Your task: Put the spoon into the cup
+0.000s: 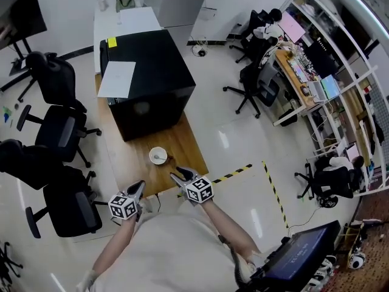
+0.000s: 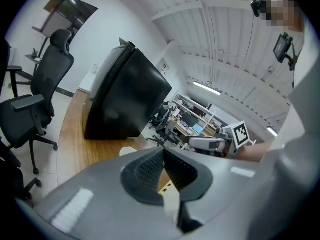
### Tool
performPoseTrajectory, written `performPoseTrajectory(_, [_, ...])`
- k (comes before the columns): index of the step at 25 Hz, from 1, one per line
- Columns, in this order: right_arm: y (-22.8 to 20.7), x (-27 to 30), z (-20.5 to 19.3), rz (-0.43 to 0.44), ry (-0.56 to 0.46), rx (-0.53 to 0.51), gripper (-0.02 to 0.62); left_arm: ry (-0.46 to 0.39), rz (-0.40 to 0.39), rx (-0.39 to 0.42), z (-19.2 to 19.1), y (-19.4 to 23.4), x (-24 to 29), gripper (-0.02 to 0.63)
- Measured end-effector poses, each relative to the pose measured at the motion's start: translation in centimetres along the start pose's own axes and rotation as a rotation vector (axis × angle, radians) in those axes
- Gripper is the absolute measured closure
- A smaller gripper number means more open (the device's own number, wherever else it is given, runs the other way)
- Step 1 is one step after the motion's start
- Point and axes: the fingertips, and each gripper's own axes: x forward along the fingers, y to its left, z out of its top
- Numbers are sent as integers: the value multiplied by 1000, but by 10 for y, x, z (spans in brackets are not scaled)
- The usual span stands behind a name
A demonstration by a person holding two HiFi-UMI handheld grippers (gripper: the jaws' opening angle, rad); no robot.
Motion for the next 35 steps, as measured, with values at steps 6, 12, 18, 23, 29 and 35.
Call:
performPoseTrajectory(6, [6, -38, -5, 88, -37, -2, 450, 3, 52, 81, 4, -24, 7, 604])
performPoseTrajectory(12, [-12, -82, -22, 182, -65, 6, 474, -82, 155, 86, 11, -71, 13, 604])
performPoseTrajectory(18, [-34, -140, -39, 247, -155, 132, 474, -128, 225, 59, -27, -123, 22, 604])
performPoseTrajectory(23, [-39, -194, -48, 363, -224, 224, 450, -139, 257, 44, -69, -167, 23, 604])
performPoseTrajectory(29, [-33, -231, -70, 439, -235, 257, 436, -116, 301, 91, -113, -213, 6, 606])
performPoseTrajectory(35, [-19, -247, -70, 461, -261, 281, 436, -163, 329, 43, -127, -216, -23, 606])
